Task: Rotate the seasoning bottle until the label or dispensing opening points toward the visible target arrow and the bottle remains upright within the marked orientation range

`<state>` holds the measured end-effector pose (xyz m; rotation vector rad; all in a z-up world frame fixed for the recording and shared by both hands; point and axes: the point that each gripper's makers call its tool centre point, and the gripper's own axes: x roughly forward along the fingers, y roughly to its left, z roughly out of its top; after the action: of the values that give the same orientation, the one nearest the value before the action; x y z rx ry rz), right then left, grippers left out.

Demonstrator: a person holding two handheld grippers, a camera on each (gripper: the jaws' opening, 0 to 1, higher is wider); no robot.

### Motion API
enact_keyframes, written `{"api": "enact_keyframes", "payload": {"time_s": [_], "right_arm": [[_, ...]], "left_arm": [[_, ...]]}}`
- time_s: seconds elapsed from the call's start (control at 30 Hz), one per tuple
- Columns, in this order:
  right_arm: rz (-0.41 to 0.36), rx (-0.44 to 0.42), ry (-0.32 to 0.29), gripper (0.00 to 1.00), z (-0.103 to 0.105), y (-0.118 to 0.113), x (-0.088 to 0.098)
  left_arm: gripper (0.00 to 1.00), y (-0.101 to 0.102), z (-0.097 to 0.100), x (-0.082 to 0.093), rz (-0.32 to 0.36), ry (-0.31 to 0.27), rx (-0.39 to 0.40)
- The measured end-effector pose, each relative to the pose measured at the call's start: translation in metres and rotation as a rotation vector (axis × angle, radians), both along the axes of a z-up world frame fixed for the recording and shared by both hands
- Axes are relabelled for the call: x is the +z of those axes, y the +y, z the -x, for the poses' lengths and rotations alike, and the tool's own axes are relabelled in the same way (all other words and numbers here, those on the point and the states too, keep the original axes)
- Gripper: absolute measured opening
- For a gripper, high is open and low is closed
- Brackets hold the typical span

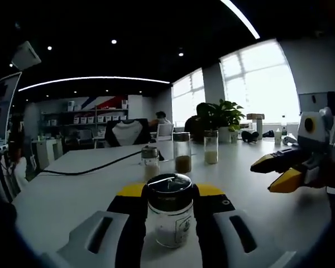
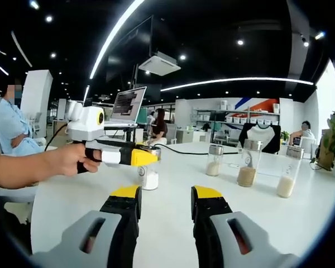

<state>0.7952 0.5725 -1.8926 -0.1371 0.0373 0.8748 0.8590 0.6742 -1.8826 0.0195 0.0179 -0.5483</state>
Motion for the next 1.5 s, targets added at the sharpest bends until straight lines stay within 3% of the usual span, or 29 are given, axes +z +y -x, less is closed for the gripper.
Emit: {"api": "enact_keyframes", "payload": {"time_s": [0.47,0.6,0.77,0.83,0.97,1.2,1.5], "right_arm": [[0.002,0.020,0.003,0.34,-0.002,0.005,0.000],[-0.006,0.018,0.013,0.34,-0.005,0.005,-0.001],[-0.018,0.004,0.022,0.37,-0.013,0.004,0.001],[-0.020,-0.003,0.021,0.41,-0.016,0.004,0.002],[-0.017,-0.014,0.012,0.50,-0.030,0.006,0.005],[-0.018,-0.024,0.009,0.51,-0.054,0.013,0.010],[0.019,-0.039,-0.022,0.49,-0.100,0.031,0.017]], "left_arm": [[0.33,-0.001,0.000,0.000,0.004,-0.011,-0.064],[0.36,-0.001,0.002,-0.001,0.001,-0.013,-0.053],[0.46,0.001,0.006,-0.001,-0.014,-0.013,-0.015],[0.46,0.003,0.013,0.005,-0.024,-0.045,0.009],[0.55,-0.002,0.022,0.009,-0.012,-0.042,0.002],[0.61,-0.014,0.040,0.017,-0.014,-0.088,-0.016],[0.77,-0.011,0.043,0.001,-0.018,-0.019,0.013]]}}
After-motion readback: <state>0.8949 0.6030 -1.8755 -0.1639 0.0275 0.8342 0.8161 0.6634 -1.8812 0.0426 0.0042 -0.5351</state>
